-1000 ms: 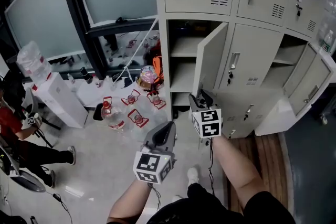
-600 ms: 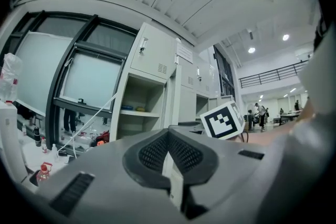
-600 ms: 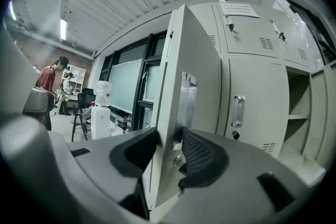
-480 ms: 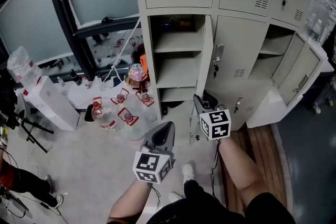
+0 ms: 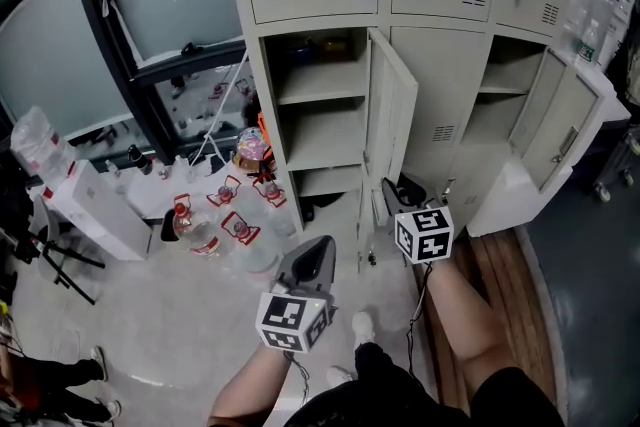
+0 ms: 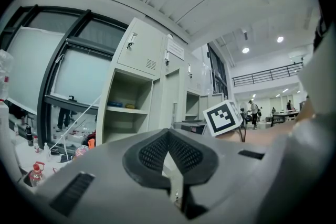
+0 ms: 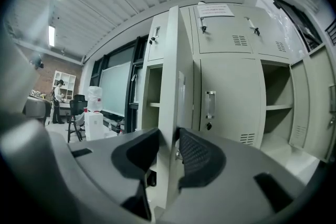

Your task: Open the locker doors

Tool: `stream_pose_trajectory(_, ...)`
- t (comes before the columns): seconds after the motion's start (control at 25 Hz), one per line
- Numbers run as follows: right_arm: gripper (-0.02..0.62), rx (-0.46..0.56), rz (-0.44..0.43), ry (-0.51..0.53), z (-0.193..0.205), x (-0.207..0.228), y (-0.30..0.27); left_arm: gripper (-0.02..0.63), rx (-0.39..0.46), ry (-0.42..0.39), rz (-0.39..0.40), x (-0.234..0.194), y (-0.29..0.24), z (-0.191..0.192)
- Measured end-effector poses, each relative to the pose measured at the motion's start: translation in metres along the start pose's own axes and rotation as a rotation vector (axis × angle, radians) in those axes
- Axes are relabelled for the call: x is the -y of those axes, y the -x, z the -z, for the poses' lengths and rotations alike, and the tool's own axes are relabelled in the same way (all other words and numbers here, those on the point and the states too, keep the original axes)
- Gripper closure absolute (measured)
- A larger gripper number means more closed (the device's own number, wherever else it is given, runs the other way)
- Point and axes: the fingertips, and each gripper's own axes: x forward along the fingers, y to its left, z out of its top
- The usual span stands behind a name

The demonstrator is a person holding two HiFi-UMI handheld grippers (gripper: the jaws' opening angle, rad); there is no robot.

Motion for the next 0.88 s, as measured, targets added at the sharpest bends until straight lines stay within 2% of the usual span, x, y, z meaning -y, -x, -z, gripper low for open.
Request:
stream_pose_trajectory(0.32, 0.5, -0.004, -0.013, -0.044, 0.009, 0.012, 0.026, 0.605, -0.006, -0.008, 0.014, 0.022, -0.006, 0.002)
stream_pose_trajectory(0.36, 0.515, -0.001, -0.01, -0.043, 0.009, 0.016, 0.032, 0.606, -0.006, -0.009, 0.015, 0.026, -0.007, 0.002)
stream_pose_trajectory(0.44, 0.586, 0.008, 0.0, -0.04, 0.007, 0.026, 0.046, 0.605, -0.001, -0.01, 0.014, 0.036, -0.011, -0.001)
stream_pose_trajectory(0.48, 0.594, 0.014, 0.002, -0.038, 0.004, 0.031, 0.055, 0.605, 0.003, -0.01, 0.014, 0.042, -0.013, -0.003)
stream_pose_trajectory(0.68, 0.594, 0.052, 0.013, -0.021, -0.013, 0.066, 0.117, 0.606, 0.025, -0.005, -0.009, 0.084, -0.018, -0.008)
stream_pose_trajectory(0.88, 0.594, 0.065, 0.01, -0.015, -0.012, 0.115, 0.197, 0.606, 0.045, 0.017, -0.059, 0.151, -0.02, -0.003)
